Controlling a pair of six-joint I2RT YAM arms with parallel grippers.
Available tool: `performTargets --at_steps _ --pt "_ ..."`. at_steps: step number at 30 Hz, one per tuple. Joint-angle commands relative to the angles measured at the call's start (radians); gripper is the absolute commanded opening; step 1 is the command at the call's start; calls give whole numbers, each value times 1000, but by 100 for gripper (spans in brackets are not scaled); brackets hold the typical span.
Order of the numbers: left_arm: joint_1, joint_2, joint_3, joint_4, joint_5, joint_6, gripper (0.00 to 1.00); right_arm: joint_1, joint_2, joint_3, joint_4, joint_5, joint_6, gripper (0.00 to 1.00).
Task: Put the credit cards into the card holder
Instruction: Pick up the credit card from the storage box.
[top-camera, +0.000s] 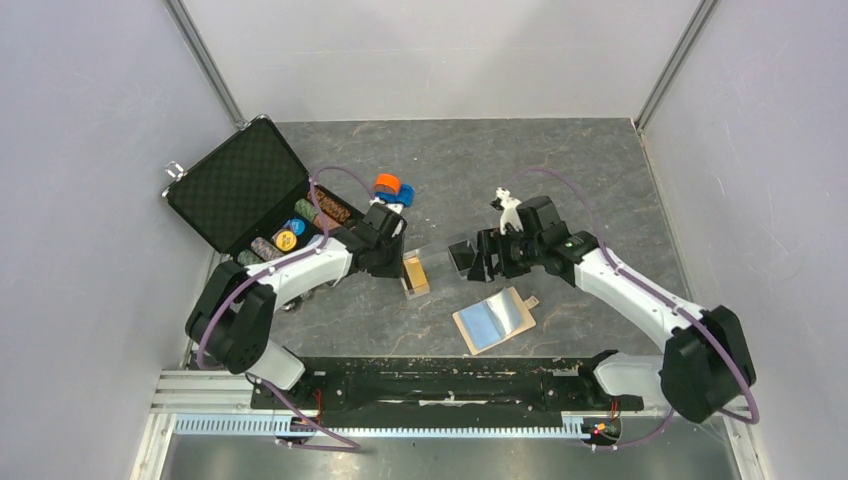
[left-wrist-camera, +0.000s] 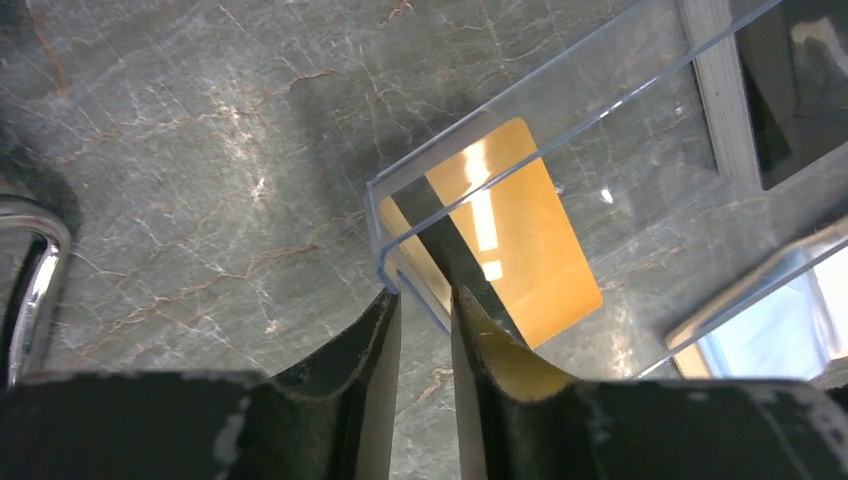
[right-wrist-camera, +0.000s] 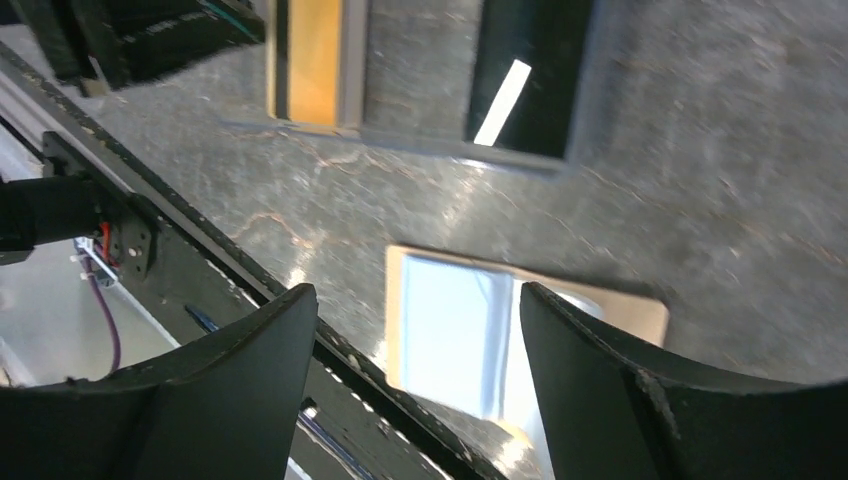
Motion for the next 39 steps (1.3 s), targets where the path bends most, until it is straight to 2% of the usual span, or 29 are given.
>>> performTargets --at_steps 1,2,4,7,11,16,25,34,39 --pt "16 18 45 -44 15 117 49 71 77 110 95 12 44 74" --pt "17 17 44 -43 33 110 63 84 98 123 108 15 51 73" --pt "23 1 35 -38 55 87 77 107 135 148 135 18 65 70" --pt "34 -44 11 -29 83 57 81 140 197 180 172 22 83 65" --pt "73 -119 -53 -2 136 -1 80 179 287 211 216 33 92 59" --pt "113 -169 -121 34 198 -41 75 212 381 256 235 53 89 52" --pt "118 -125 -137 50 228 -45 61 245 473 287 235 87 77 46" --pt "117 -119 -155 61 237 -51 33 276 554 308 260 62 83 43" --pt "117 -110 -165 75 249 -56 24 287 586 330 261 61 86 36"
